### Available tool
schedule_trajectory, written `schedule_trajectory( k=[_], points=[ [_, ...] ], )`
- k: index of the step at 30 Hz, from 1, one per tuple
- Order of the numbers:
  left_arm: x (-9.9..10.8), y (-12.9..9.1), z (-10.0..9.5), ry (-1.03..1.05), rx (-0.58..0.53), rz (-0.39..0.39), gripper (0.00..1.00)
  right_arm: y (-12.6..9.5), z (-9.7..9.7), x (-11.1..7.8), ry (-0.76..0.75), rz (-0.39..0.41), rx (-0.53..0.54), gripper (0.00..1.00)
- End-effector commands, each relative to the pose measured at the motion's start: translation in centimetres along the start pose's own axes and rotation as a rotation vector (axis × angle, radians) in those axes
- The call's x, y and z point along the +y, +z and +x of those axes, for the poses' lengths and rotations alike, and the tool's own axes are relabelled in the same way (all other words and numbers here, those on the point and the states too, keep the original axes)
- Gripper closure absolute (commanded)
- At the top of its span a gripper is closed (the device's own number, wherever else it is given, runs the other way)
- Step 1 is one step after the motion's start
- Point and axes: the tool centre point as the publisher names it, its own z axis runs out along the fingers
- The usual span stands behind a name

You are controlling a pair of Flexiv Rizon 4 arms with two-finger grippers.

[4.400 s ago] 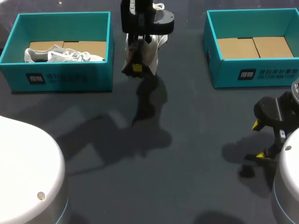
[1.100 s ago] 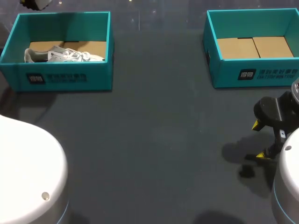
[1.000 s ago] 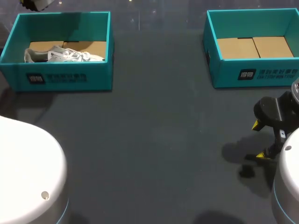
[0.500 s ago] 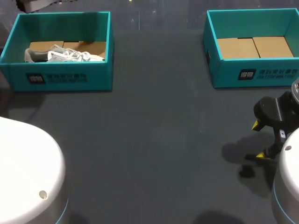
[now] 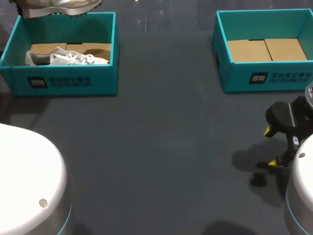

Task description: Take the shoe out of the shoebox, open the shoe tongue, remove and reinsert the insole, then place the shoe into the shoebox

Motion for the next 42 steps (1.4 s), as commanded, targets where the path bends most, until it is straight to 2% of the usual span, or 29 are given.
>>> schedule_trajectory(
  k=[1, 6, 22, 23, 28, 42],
  points=[
    [0.3, 1.5, 0.5, 0.03, 0.002, -0.019, 1.0, -0.1, 0.3, -0.1, -0.001, 0.001, -0.004, 0.0],
    [0.4, 3.5, 1.0, 0.116, -0.06, -0.024, 1.0, -0.1, 0.3, -0.1, -0.001, 0.001, -0.004, 0.0],
    [0.4, 3.5, 1.0, 0.116, -0.06, -0.024, 1.0, -0.1, 0.3, -0.1, -0.001, 0.001, -0.004, 0.0],
    [0.5, 3.8, 0.7, 0.123, -0.072, -0.001, 1.0, -0.1, 0.3, -0.1, -0.001, 0.001, -0.004, 0.0],
    [1.5, 5.8, -0.1, 0.105, -0.04, 0.007, 1.0, -0.1, 0.3, -0.1, -0.001, 0.001, -0.004, 0.0],
    [2.0, 8.9, -0.4, 0.1, -0.014, 0.048, 1.0, -0.1, 0.3, -0.1, -0.001, 0.001, -0.004, 0.0]
  ],
)
